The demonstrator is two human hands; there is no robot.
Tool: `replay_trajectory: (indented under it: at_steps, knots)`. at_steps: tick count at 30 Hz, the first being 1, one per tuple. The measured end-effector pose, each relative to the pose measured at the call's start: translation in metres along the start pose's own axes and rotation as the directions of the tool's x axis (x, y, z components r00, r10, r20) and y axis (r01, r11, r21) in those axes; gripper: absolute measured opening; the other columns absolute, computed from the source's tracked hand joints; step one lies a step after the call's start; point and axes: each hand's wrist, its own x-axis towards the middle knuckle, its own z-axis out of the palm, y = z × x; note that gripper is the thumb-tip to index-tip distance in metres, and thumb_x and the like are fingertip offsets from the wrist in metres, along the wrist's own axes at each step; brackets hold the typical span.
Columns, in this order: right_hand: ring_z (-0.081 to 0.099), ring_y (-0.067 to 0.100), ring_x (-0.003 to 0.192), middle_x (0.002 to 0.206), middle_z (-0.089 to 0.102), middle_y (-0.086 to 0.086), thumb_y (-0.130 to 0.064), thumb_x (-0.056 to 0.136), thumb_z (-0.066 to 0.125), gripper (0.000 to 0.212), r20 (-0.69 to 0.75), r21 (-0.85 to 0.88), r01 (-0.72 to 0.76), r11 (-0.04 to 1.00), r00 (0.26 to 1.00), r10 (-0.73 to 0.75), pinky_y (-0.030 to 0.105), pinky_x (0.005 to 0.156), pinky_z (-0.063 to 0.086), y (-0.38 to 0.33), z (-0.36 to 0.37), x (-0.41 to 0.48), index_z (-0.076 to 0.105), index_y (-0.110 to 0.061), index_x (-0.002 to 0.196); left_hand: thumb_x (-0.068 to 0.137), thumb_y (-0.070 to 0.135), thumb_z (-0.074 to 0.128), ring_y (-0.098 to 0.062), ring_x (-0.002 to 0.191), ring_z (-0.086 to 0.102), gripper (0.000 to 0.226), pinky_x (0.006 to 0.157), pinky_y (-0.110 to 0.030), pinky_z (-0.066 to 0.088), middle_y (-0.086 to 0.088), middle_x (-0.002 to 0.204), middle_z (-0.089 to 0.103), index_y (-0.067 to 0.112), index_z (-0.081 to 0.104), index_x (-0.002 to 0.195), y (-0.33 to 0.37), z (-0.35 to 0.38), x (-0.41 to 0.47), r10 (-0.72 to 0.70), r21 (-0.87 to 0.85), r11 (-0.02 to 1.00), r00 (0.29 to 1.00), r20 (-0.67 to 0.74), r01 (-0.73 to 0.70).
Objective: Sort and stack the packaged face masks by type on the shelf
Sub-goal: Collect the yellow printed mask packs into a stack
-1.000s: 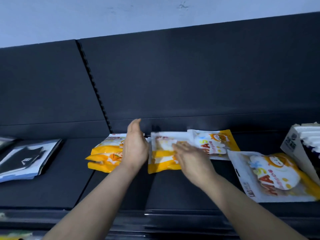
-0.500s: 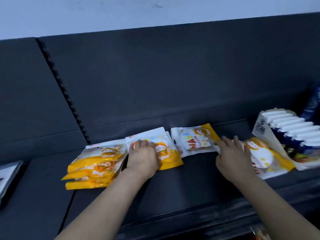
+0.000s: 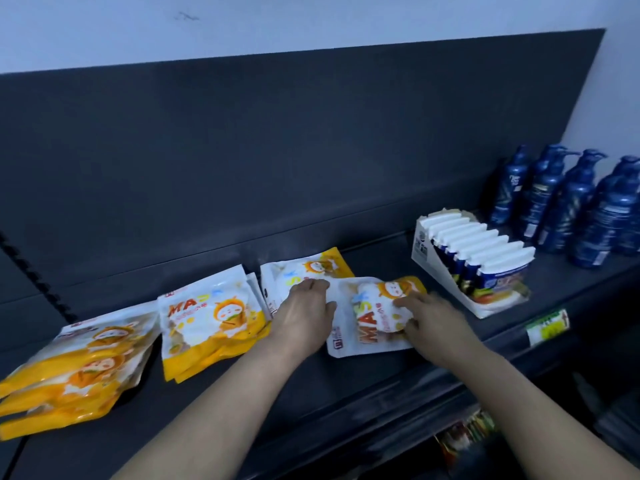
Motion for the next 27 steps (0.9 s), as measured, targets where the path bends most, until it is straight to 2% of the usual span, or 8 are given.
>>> replay_trajectory:
  at_steps: [5, 8, 11, 15, 17, 20, 23, 27]
  knots:
    - [0.051, 0.033, 0.114, 0.139, 0.039, 0.009, -0.042, 0.095, 0.045, 0.049, 0.044, 0.055, -0.008, 0.998, 0.999, 0.005, 0.038, 0.09, 0.047, 0.016, 0.003, 0.002, 0.038, -0.028, 0.141, 0.097, 0.034, 0.047, -0.033, 0.139, 0.025, 0.051, 0.111, -0.041, 0.031, -0.011, 0.156, 0.021, 0.014, 0.037, 0.143, 0.032, 0.018, 0.009, -0.058, 0.032, 0.998, 0.996, -0.07, 0.06]
    - [0.048, 0.031, 0.118, 0.138, 0.044, 0.009, -0.023, 0.095, 0.044, 0.042, -0.01, 0.131, 0.066, 0.989, 0.998, -0.065, 0.037, 0.092, 0.045, 0.013, 0.009, 0.004, 0.046, -0.023, 0.137, 0.097, 0.039, 0.045, -0.03, 0.141, 0.025, 0.048, 0.114, -0.038, 0.027, -0.01, 0.155, 0.027, 0.016, 0.045, 0.139, 0.044, 0.027, 0.011, 0.0, 0.123, 0.992, 0.997, -0.079, 0.009]
    - [0.036, 0.034, 0.128, 0.145, 0.035, 0.008, -0.011, 0.089, 0.045, 0.047, -0.075, 0.101, 0.121, 0.988, 0.991, -0.114, 0.041, 0.099, 0.04, 0.019, 0.009, 0.011, 0.048, -0.023, 0.134, 0.092, 0.049, 0.051, -0.023, 0.143, 0.025, 0.061, 0.115, -0.033, 0.026, -0.005, 0.157, 0.027, 0.02, 0.039, 0.144, 0.053, 0.029, 0.016, 0.056, 0.072, 0.996, 0.998, 0.038, -0.059]
    - [0.049, 0.027, 0.119, 0.14, 0.041, 0.005, -0.007, 0.086, 0.05, 0.054, 0.018, 0.269, 0.111, 0.957, 0.993, -0.12, 0.036, 0.093, 0.043, 0.026, 0.004, 0.019, 0.039, -0.02, 0.137, 0.075, 0.065, 0.065, -0.021, 0.149, 0.008, 0.103, 0.121, -0.036, 0.014, -0.003, 0.163, 0.005, 0.025, 0.013, 0.154, 0.062, 0.035, 0.023, 0.043, 0.026, 0.998, 0.965, 0.259, -0.052]
    - [0.049, 0.025, 0.12, 0.139, 0.044, 0.006, -0.01, 0.087, 0.053, 0.057, 0.012, 0.352, 0.138, 0.926, 0.988, -0.152, 0.035, 0.095, 0.042, 0.028, 0.004, 0.021, 0.035, -0.018, 0.141, 0.068, 0.066, 0.071, -0.026, 0.149, 0.005, 0.113, 0.121, -0.04, 0.015, -0.003, 0.163, 0.003, 0.029, 0.007, 0.154, 0.066, 0.038, 0.03, 0.008, 0.047, 0.999, 0.949, 0.315, -0.024]
    - [0.049, 0.022, 0.122, 0.138, 0.047, 0.005, -0.012, 0.091, 0.048, 0.055, -0.029, 0.445, 0.177, 0.878, 0.983, -0.184, 0.036, 0.097, 0.042, 0.032, 0.002, 0.025, 0.032, -0.02, 0.143, 0.078, 0.055, 0.067, -0.036, 0.145, 0.019, 0.1, 0.115, -0.04, 0.024, -0.01, 0.161, 0.01, 0.03, 0.007, 0.153, 0.072, 0.036, 0.04, 0.008, 0.161, 0.985, 0.954, 0.301, -0.059]
    - [0.053, 0.022, 0.119, 0.133, 0.053, 0.002, -0.008, 0.092, 0.042, 0.052, -0.09, 0.485, 0.213, 0.848, 0.977, -0.194, 0.036, 0.095, 0.044, 0.037, -0.005, 0.034, 0.034, -0.023, 0.141, 0.089, 0.028, 0.057, -0.039, 0.13, 0.042, 0.083, 0.103, -0.041, 0.041, -0.016, 0.157, 0.021, 0.023, 0.005, 0.153, 0.077, 0.033, 0.043, 0.064, 0.312, 0.937, 0.957, 0.281, -0.154]
    - [0.052, 0.013, 0.12, 0.136, 0.049, -0.004, -0.001, 0.09, 0.038, 0.054, -0.2, 0.567, 0.255, 0.783, 0.965, -0.169, 0.035, 0.101, 0.043, 0.032, -0.008, 0.048, 0.034, -0.024, 0.139, 0.087, 0.003, 0.049, -0.038, 0.124, 0.051, 0.082, 0.093, -0.041, 0.046, -0.009, 0.159, 0.022, 0.023, 0.006, 0.153, 0.07, 0.016, 0.039, -0.024, 0.392, 0.92, 0.995, 0.092, -0.014]
